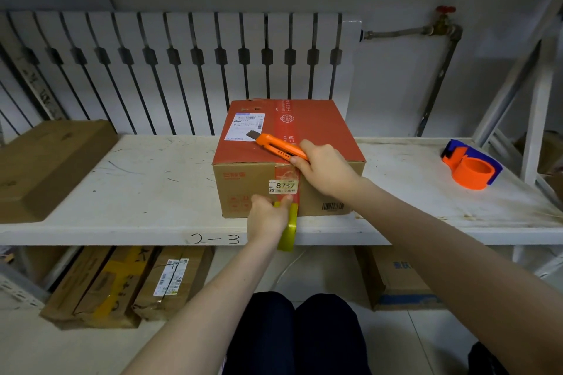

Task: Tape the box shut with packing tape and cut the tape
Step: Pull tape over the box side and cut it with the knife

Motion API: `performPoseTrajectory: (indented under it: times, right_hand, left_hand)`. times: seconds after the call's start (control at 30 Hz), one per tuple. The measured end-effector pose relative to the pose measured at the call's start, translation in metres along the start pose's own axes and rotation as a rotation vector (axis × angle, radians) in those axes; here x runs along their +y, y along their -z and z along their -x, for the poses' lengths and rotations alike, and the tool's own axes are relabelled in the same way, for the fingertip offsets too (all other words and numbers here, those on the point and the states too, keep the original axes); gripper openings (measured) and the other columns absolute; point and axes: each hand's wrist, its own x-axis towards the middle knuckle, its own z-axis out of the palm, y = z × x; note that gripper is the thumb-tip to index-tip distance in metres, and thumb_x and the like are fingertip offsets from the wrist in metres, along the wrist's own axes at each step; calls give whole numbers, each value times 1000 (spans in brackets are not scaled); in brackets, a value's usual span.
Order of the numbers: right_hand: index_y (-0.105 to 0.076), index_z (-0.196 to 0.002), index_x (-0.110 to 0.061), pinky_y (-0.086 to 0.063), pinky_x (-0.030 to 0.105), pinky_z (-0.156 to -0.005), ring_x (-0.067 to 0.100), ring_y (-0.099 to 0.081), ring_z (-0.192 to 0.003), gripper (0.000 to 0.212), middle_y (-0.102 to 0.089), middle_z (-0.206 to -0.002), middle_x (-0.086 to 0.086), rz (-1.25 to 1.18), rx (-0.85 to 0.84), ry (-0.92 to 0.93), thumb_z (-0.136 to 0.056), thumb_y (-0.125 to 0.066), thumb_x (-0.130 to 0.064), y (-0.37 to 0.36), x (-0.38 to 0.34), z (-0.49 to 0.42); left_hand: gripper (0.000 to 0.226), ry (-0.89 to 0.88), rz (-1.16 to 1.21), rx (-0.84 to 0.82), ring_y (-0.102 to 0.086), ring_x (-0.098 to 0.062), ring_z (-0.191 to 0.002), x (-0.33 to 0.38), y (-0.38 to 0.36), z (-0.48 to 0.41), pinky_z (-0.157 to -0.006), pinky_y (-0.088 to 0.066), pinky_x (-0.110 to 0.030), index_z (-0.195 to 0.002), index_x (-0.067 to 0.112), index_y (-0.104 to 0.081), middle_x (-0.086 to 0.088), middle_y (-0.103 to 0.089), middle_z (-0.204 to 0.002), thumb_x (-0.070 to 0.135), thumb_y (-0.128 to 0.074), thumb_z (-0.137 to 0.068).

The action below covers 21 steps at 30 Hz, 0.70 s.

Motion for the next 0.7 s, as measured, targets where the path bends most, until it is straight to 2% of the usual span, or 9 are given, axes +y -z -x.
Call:
performPoseTrajectory:
  times: [0.17,0.23,0.3,0.37,0.43,0.57,0.7]
  right_hand:
    - [-48,-108,-14,-49,25,-53,16,-59,-66,27,-60,-85,3,3,-6,-6,-97,-43,-38,0,1,-3]
    - [-48,-110,-15,-51,25,-56,16,-60,-67,27,-60,-86,2,-9,-15,-8,-97,-43,-39,-1,1,-3]
    - [-48,-109,-16,-52,26,-58,16,-61,-69,26,-60,-87,2,-31,-28,-9,-97,-44,-39,0,3,-4]
    - [-49,-106,-18,-49,25,-56,17,-60,-69,23,-59,-84,0,-69,-55,-2,-96,-44,-39,4,6,-5]
    - [-49,-101,-22,-44,25,-55,16,-57,-69,20,-56,-82,-3,-57,-63,32,-96,-44,-41,11,10,-4]
    - [-52,-99,-23,-42,28,-58,13,-53,-71,20,-53,-82,-9,90,114,178,-95,-44,-41,29,18,14]
    - [-51,-102,-25,-50,32,-60,16,-58,-73,24,-60,-85,-6,289,6,237,-95,-40,-45,38,18,36]
  left_hand:
    - [38,-111,32,-13,-59,-29,-103,-6,-6,6,-82,-44,-34,-114,8,-50,-8,-61,-115,34,-61,-88]
    - [27,-104,105,-67,-65,-27,-88,-5,-3,5,-79,-52,-37,-107,13,-53,-5,-61,-114,30,-61,-89]
    - [16,-51,257,-126,-70,-20,-58,-6,0,7,-63,-60,-43,-95,10,-55,-5,-61,-105,23,-62,-89]
    - [14,-47,338,-115,-64,-7,-43,-9,1,11,-46,-58,-33,-88,4,-56,-7,-61,-97,15,-63,-89]
    - [11,-20,417,-99,-63,-11,-42,-9,0,12,-42,-57,-34,-83,3,-59,-7,-61,-94,11,-65,-87]
    - [14,52,476,-100,-61,-15,-40,-8,0,9,-39,-55,-30,-82,5,-58,-9,-60,-89,14,-68,-85]
    - [14,61,469,-78,-59,-23,-56,-8,-3,7,-35,-50,-25,-83,6,-58,-15,-60,-96,14,-68,-84]
